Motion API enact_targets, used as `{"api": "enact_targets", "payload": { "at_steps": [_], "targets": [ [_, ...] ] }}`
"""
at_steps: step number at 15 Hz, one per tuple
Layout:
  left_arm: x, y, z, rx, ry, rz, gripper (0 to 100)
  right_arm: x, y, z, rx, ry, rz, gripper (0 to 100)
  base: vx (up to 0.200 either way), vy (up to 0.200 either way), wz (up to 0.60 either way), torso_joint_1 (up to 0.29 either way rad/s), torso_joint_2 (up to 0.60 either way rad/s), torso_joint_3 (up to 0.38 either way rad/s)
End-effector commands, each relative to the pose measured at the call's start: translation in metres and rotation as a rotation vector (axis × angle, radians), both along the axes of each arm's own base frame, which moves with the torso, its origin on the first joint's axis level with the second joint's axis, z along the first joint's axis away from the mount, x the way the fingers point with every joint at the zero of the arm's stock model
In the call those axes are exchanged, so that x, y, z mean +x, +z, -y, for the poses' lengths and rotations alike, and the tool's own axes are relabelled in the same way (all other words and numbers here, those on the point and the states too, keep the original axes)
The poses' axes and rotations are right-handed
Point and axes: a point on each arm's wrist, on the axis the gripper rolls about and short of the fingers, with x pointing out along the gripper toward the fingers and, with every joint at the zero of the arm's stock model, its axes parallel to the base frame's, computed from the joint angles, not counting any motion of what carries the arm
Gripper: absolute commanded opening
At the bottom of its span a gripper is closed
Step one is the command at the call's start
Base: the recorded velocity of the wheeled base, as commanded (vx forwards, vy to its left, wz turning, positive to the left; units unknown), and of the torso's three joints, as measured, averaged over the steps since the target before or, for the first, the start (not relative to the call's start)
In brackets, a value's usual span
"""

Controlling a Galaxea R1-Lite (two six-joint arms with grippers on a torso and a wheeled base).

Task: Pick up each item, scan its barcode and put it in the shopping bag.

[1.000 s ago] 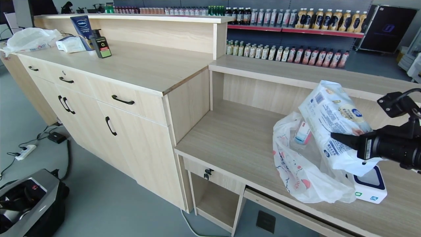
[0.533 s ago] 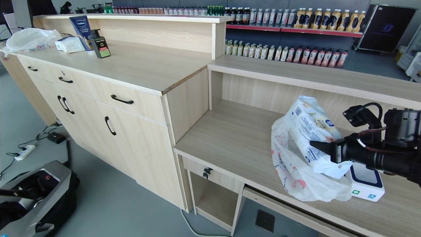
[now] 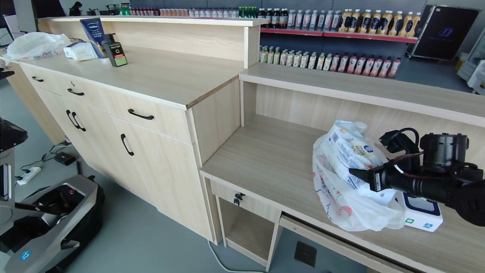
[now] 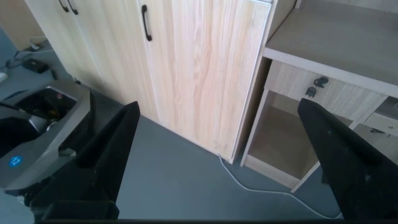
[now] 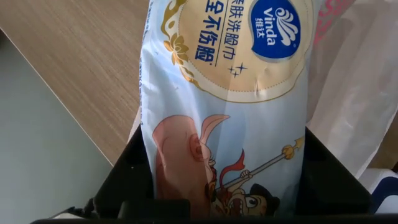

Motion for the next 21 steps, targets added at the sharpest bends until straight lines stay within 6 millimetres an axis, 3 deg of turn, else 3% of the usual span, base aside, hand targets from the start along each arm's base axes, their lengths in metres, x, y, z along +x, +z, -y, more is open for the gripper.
{"api": "enact_targets", "payload": {
  "at_steps": [1,16,20,21],
  "targets": [
    [0.000,0.000,0.000,0.000,0.000,0.000,100,0.004,-0.010,0.003,-0.003,-0.008,-0.028,0,0.000,0.000,0.00,0.000,0.00,0.000],
    [0.000,0.000,0.000,0.000,0.000,0.000,100,0.022,-0.056,0.004,-0.052,0.012,-0.088,0,0.000,0.000,0.00,0.000,0.00,0.000],
    [0.000,0.000,0.000,0.000,0.000,0.000,100,0.024,-0.057,0.004,-0.052,0.012,-0.078,0,0.000,0.000,0.00,0.000,0.00,0.000],
    [0.000,0.000,0.000,0.000,0.000,0.000,100,0.024,-0.057,0.004,-0.052,0.012,-0.076,100,0.000,0.000,0.00,0.000,0.00,0.000]
  ]
}}
